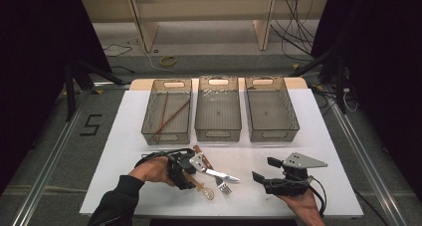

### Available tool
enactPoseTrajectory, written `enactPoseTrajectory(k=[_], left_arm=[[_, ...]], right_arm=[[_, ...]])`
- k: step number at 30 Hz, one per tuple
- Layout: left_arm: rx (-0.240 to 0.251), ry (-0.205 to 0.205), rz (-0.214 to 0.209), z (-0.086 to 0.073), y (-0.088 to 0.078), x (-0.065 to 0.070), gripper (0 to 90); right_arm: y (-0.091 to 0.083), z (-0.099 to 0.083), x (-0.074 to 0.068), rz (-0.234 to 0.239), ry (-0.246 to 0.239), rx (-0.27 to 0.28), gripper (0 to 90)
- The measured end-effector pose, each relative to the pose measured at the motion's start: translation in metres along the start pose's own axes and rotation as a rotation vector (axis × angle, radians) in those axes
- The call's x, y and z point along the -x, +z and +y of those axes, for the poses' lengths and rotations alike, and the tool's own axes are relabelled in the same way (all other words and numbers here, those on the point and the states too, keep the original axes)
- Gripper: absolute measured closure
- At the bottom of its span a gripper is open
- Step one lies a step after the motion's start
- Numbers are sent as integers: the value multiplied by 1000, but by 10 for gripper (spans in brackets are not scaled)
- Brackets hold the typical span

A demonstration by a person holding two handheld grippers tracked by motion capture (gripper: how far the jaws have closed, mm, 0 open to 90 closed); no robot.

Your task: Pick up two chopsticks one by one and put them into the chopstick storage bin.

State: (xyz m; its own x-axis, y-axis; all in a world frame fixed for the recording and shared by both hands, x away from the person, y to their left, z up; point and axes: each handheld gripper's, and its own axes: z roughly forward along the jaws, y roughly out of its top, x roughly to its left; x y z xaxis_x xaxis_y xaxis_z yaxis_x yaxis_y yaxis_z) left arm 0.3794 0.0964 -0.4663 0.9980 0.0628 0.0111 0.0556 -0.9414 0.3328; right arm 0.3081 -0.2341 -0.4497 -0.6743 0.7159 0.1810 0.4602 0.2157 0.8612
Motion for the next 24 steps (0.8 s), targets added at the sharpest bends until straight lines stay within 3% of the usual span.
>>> enactPoseTrajectory(k=[12, 24], left_arm=[[23, 80, -28, -3, -2, 2, 729], [43, 92, -35, -7, -3, 0, 749]], right_arm=[[0, 0, 0, -2, -2, -1, 222], [-1, 0, 0, -3, -3, 0, 222]])
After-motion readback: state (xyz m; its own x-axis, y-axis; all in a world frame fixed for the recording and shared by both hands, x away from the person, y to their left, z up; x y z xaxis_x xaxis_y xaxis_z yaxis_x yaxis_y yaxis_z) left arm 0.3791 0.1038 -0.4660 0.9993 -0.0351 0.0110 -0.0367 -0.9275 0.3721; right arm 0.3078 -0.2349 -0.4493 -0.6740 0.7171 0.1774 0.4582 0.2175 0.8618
